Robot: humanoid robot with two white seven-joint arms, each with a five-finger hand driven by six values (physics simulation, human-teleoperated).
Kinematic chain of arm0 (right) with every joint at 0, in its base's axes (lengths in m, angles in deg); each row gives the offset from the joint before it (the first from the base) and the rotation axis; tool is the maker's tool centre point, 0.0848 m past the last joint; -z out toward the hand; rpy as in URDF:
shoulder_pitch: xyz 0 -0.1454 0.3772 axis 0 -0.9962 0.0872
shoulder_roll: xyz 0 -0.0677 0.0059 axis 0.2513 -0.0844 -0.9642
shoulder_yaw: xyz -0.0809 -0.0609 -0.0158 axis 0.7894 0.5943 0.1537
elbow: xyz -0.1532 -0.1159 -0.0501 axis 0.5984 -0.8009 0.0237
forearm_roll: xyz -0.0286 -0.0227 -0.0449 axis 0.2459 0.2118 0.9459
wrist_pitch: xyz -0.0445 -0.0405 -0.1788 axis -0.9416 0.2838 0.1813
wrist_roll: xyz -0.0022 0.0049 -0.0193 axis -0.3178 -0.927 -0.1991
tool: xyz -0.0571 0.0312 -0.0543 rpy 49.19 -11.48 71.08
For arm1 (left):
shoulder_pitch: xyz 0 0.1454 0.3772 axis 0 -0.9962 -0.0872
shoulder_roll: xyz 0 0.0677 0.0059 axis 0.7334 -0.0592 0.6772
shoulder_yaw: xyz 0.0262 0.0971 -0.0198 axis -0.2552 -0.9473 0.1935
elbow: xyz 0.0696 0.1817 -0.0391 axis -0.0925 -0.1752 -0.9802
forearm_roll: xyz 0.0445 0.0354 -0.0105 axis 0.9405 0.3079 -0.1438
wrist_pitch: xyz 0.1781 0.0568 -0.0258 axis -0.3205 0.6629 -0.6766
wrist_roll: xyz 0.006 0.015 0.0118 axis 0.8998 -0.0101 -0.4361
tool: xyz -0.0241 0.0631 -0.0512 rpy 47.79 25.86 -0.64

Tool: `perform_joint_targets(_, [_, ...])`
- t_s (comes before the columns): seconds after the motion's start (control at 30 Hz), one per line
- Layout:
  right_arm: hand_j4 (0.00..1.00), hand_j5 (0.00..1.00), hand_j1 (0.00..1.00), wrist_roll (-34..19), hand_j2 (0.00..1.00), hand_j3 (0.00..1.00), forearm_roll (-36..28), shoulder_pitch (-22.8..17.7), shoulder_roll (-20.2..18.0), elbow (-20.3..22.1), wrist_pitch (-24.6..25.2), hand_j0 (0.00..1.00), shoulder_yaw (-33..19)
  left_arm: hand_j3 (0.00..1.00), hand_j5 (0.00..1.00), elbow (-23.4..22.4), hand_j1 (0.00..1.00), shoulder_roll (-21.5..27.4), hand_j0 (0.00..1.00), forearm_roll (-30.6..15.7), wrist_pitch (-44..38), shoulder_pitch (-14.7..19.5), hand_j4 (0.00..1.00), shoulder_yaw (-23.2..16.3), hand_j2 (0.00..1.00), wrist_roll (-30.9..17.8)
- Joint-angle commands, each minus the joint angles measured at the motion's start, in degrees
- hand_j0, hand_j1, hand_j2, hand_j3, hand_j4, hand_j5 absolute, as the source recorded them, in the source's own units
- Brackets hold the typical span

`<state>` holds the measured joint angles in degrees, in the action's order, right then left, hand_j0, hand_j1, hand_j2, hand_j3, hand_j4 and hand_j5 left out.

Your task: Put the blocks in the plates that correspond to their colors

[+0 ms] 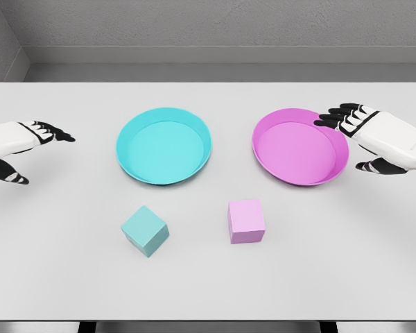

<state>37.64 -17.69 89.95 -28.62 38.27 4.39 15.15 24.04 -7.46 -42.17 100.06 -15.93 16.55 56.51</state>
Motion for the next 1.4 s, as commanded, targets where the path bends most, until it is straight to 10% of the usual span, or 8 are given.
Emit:
perform_joint_targets(0.0, [1.0, 1.0, 1.0, 0.0, 1.0, 1.0, -0.2, 0.0, -0.1, 0.0, 0.0, 1.0, 0.0, 1.0, 1.0, 1.2, 1.0, 0.1, 1.0, -0.3, -0.1, 0.0, 1.0, 0.0, 1.0, 0.1])
perform_joint_targets(0.23, [1.0, 1.0, 1.0, -0.3, 1.0, 1.0, -0.2, 1.1, 0.1, 0.1, -2.4, 1.0, 0.6, 1.0, 1.0, 3.8, 1.0, 0.1, 1.0, -0.2, -0.1, -0.5, 1.0, -1.0, 1.0, 0.0])
perform_joint_targets(0.3, [1.0, 1.0, 1.0, -4.6, 1.0, 1.0, -0.2, 4.0, 0.3, 0.1, -2.4, 1.0, 1.8, 1.0, 1.0, 10.7, 1.0, 0.2, 1.0, 0.7, -0.1, -3.1, 1.0, -2.4, 1.0, -0.2])
perform_joint_targets(0.47, [1.0, 1.0, 1.0, -16.3, 1.0, 1.0, 0.3, 21.7, 6.7, 0.1, -2.4, 1.0, 20.9, 1.0, 1.0, 18.1, 1.0, 1.7, 1.0, 0.8, -0.1, -3.3, 1.0, -5.8, 1.0, -0.2])
perform_joint_targets(0.63, [1.0, 1.0, 1.0, -23.8, 1.0, 1.0, 0.5, 27.3, 11.2, 0.1, -5.5, 1.0, 29.1, 1.0, 1.0, 21.3, 1.0, 2.2, 1.0, 0.5, -0.1, -3.0, 1.0, -5.9, 1.0, 0.0])
perform_joint_targets(1.37, [1.0, 1.0, 1.0, -26.9, 1.0, 1.0, 1.1, 32.3, 16.3, 0.1, -11.8, 1.0, 34.2, 1.0, 1.0, 21.3, 1.0, -7.4, 1.0, 5.7, -0.1, -2.6, 1.0, -11.9, 1.0, -0.1])
